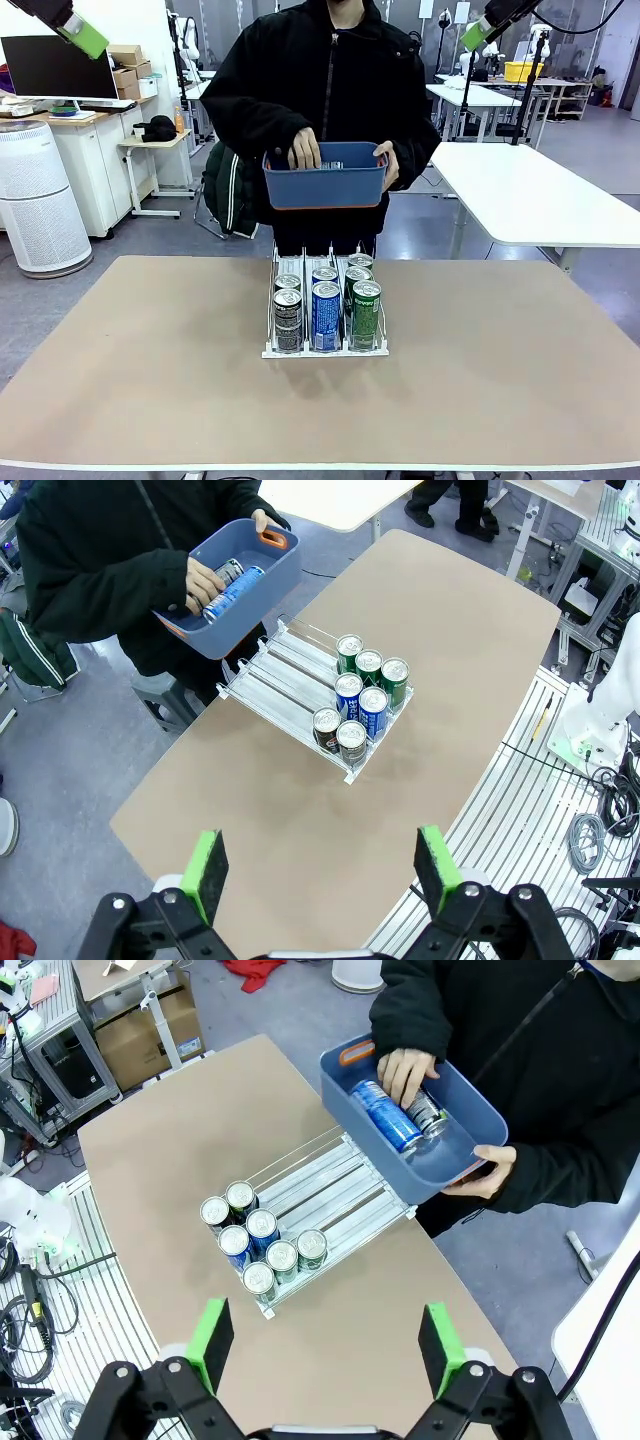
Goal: Fill the beverage cans into the dispenser.
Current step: Pick up the Pepsi coke handed by the human.
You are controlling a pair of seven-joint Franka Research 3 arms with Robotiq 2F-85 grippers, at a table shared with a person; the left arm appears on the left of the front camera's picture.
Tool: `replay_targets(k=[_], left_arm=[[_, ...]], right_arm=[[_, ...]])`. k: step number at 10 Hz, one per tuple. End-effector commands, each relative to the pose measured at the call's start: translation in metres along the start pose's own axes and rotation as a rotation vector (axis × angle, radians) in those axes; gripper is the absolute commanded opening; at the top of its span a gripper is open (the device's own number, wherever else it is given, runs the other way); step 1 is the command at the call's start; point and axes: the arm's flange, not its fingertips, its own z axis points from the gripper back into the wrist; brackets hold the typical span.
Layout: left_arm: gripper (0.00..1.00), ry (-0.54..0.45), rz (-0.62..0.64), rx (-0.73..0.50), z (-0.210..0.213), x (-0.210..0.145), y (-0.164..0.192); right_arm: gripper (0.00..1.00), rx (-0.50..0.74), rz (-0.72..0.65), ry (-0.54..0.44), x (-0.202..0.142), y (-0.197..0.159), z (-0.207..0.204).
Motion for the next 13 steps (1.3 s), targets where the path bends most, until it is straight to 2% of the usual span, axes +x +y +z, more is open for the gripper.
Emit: replay_targets(k=[1,13], left_arm=[[1.0,-0.006,0.011,-0.002,-0.0008,0.0007,-0.0003],[1.0,-0.006,0.011,-0.002,-0.0008,0.0007,-0.0003]], right_arm=[[0.99,0.003,-0.006,-0.011,0.0008,-0.0015,0.0003],[0.99,0.003,-0.006,-0.011,0.0008,-0.0015,0.0003]])
